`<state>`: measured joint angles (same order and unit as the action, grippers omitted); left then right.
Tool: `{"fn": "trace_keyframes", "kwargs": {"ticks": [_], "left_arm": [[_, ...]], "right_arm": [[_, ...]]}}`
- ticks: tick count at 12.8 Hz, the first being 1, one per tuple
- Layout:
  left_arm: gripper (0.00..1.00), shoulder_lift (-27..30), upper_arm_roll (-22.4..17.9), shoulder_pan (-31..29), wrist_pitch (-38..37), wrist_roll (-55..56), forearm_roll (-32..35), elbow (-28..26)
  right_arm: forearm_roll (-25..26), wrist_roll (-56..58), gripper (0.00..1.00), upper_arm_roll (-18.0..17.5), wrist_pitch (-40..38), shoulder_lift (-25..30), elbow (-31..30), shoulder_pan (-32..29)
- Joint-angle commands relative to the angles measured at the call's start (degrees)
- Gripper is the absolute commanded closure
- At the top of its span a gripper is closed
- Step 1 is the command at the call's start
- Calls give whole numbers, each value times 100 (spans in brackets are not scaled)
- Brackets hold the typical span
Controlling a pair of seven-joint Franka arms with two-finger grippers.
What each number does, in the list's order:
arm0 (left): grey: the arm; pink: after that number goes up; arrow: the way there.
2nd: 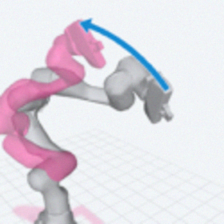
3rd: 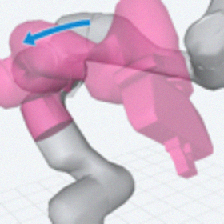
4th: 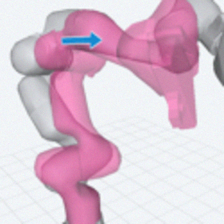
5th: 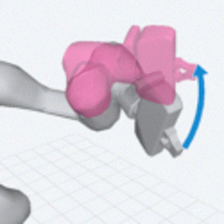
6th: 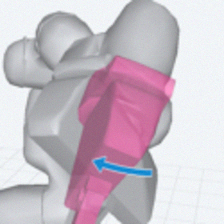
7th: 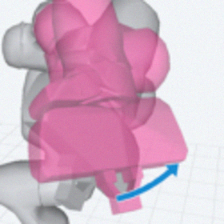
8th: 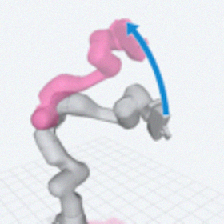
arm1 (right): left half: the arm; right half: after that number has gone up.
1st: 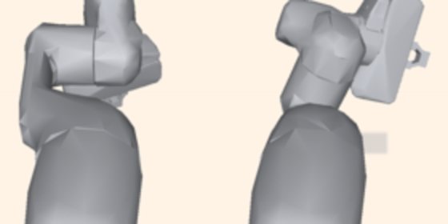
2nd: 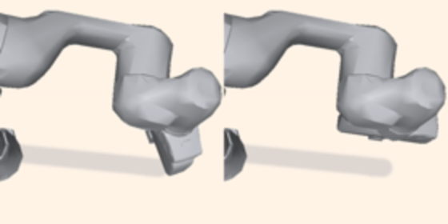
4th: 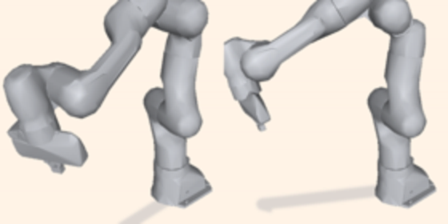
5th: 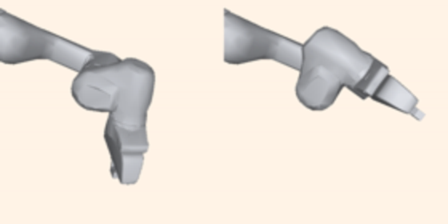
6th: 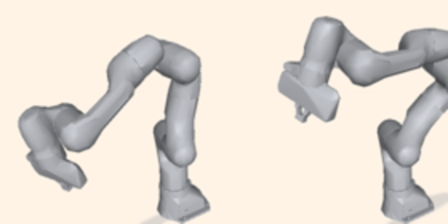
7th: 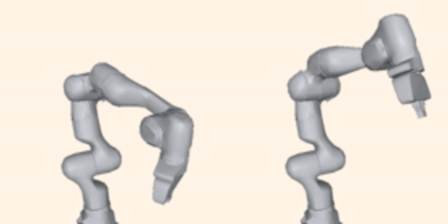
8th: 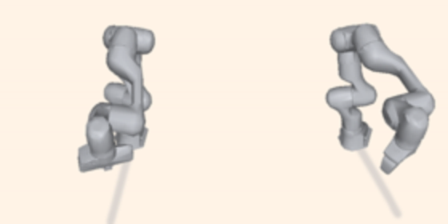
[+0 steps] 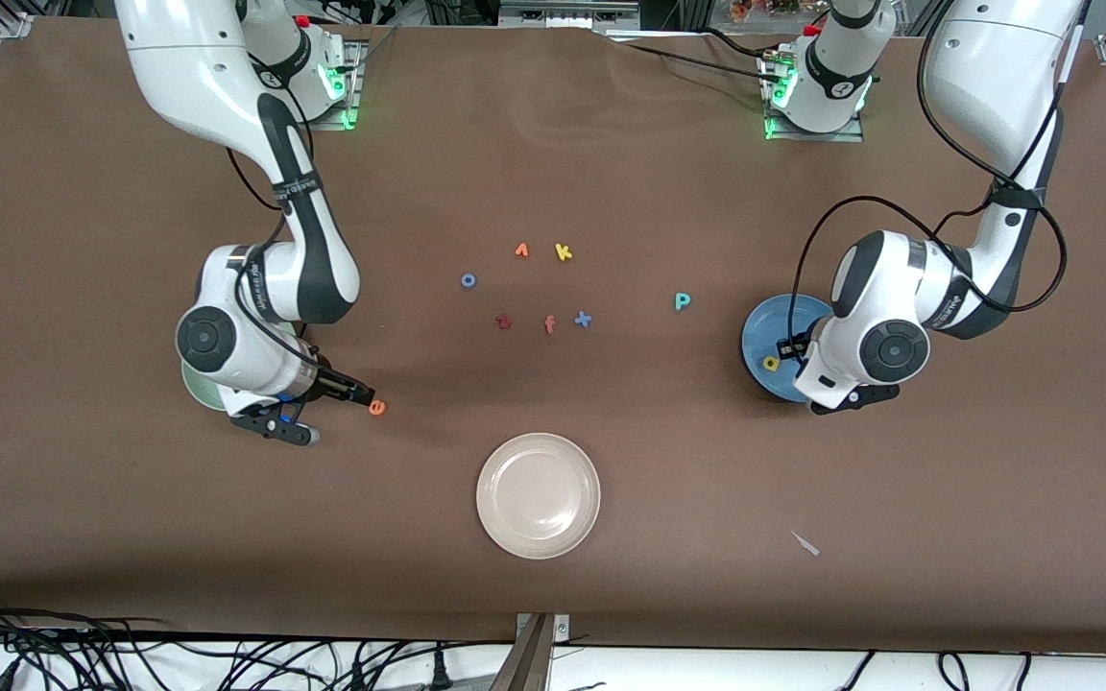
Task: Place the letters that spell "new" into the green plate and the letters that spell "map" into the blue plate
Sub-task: 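Grasp the orange e with the right gripper while the left gripper grasps the teal p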
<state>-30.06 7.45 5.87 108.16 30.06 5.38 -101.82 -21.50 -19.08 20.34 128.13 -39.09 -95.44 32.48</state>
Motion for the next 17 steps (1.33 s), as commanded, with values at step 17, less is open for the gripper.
{"fn": "trace_keyframes", "kwargs": {"ticks": [17], "left_arm": [[19,-342,1048,660,1004,-1011,-529,-637]], "right_arm": [[-109,-605,36,-267,555,-662,421,65]]}}
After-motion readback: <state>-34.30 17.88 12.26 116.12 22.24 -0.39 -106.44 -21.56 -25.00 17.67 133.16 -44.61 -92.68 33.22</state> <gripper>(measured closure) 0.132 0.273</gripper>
